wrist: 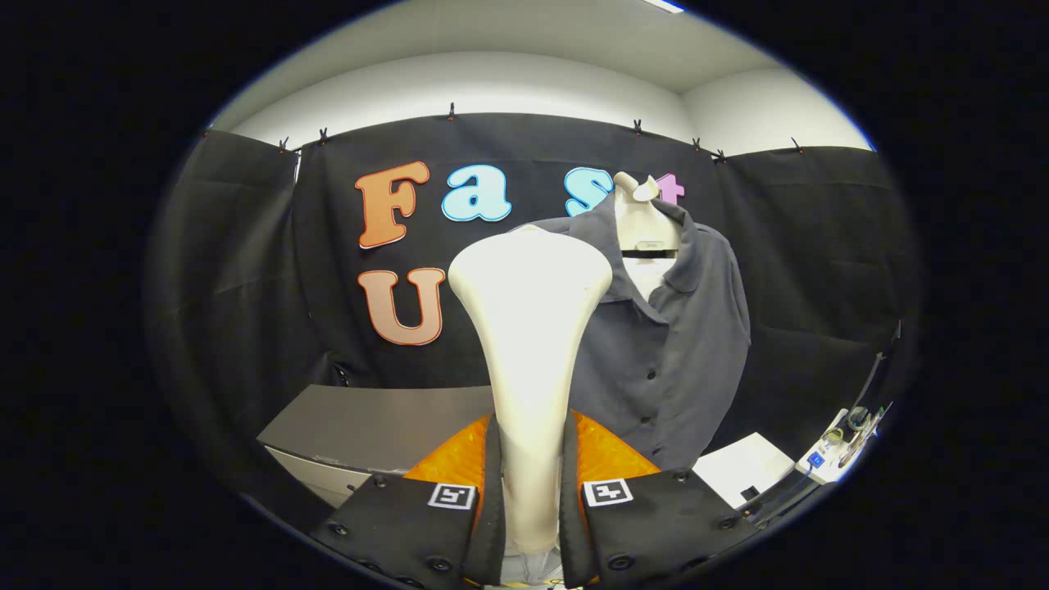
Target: Iron the clothes twice with a garment steamer, once on the left side and once on the right side.
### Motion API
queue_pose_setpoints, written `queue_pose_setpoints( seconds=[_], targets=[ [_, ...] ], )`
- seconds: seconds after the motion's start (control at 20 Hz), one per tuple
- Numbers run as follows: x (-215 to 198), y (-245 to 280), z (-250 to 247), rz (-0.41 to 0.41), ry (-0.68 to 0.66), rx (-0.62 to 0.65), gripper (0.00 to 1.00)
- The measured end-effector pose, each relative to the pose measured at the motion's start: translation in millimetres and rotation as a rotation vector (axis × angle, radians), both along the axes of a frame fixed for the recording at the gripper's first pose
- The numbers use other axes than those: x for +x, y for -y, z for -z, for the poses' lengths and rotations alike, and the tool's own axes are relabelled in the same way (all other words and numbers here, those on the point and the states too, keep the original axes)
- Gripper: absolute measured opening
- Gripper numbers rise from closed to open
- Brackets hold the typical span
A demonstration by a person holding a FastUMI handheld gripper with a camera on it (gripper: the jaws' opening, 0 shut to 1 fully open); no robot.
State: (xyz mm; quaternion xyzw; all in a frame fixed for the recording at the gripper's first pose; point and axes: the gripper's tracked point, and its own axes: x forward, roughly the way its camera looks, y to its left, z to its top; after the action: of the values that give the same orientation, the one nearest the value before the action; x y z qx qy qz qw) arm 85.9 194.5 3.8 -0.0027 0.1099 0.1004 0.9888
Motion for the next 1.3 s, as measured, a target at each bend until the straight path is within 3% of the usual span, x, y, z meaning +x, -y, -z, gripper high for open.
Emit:
queue_pose_setpoints(
  seconds=[0.2, 0.45, 0.95, 1.3],
  targets=[
    [17, 50, -10, -0.04, 0.046, 0.037, 0.34],
    [70, 79, 10, -0.122, 0.031, 0.041, 0.34],
    [151, 77, 55, -0.235, -0.04, 0.042, 0.34],
    [157, 86, 91, -0.259, -0.049, 0.009, 0.34]
  ],
)
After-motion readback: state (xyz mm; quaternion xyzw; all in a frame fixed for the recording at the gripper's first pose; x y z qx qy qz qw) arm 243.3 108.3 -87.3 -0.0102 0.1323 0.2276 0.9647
